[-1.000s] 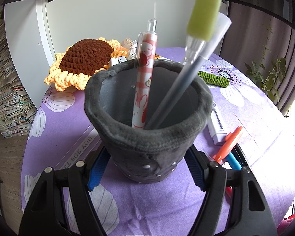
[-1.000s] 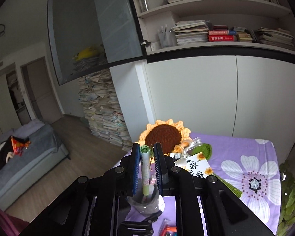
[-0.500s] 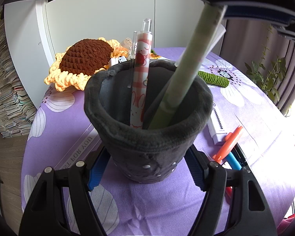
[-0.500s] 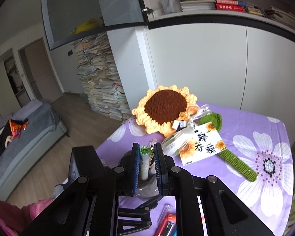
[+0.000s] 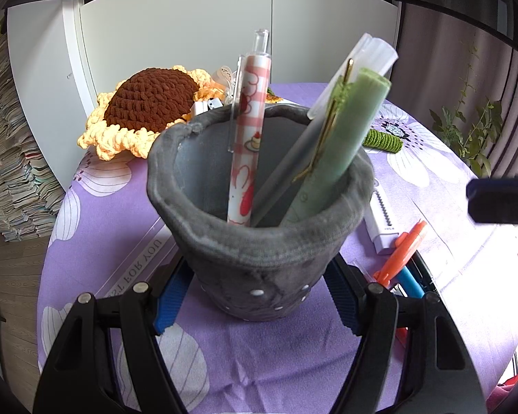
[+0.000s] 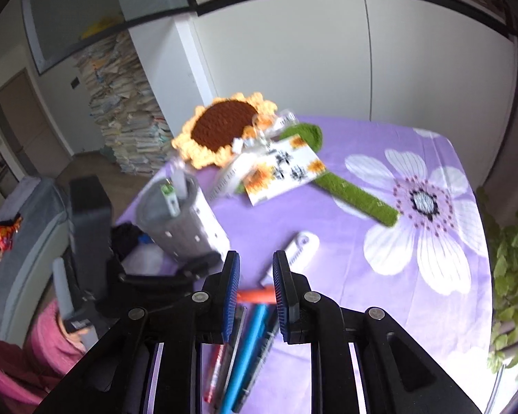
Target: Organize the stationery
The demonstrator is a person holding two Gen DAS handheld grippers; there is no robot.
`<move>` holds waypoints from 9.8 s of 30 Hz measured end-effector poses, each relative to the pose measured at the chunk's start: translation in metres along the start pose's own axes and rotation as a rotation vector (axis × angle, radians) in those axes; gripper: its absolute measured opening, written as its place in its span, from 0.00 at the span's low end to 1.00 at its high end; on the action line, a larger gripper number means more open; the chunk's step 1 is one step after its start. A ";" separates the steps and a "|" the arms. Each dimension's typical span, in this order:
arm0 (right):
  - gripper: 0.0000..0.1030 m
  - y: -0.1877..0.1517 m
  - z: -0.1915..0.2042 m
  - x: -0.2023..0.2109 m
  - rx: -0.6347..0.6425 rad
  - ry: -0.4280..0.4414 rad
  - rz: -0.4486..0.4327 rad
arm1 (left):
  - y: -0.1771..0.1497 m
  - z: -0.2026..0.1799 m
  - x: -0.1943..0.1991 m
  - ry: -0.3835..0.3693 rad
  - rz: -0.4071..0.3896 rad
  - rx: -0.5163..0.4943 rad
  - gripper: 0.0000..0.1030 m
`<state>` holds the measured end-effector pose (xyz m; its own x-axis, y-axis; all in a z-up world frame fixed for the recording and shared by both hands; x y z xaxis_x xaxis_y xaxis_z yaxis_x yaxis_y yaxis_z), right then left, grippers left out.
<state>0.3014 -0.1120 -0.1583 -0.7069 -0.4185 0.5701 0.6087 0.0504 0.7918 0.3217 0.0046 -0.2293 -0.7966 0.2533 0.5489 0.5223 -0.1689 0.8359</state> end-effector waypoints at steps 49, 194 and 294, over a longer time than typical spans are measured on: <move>0.15 -0.062 -0.060 -0.036 -0.005 -0.234 0.290 | 0.000 0.000 0.000 0.000 0.000 0.000 0.70; 0.08 0.062 -0.019 -0.063 -0.076 -0.058 0.058 | 0.002 -0.001 -0.002 0.001 0.002 -0.003 0.70; 0.11 -0.042 -0.004 -0.029 -0.098 0.030 0.199 | 0.000 -0.004 -0.003 -0.001 0.011 0.000 0.70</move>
<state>0.2980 -0.1054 -0.2090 -0.5589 -0.4359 0.7054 0.7686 0.0469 0.6380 0.3227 0.0002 -0.2303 -0.7903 0.2526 0.5582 0.5313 -0.1715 0.8297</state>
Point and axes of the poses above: each gripper's, at about its wrist camera, not at the fingertips, and x roughly against the way its jaws point, z to its left, y to its top, the point moved 8 cm from there along -x, roughly the way its jaws point, and after that the axes turned 11 degrees about -z, right-handed, at the moved point
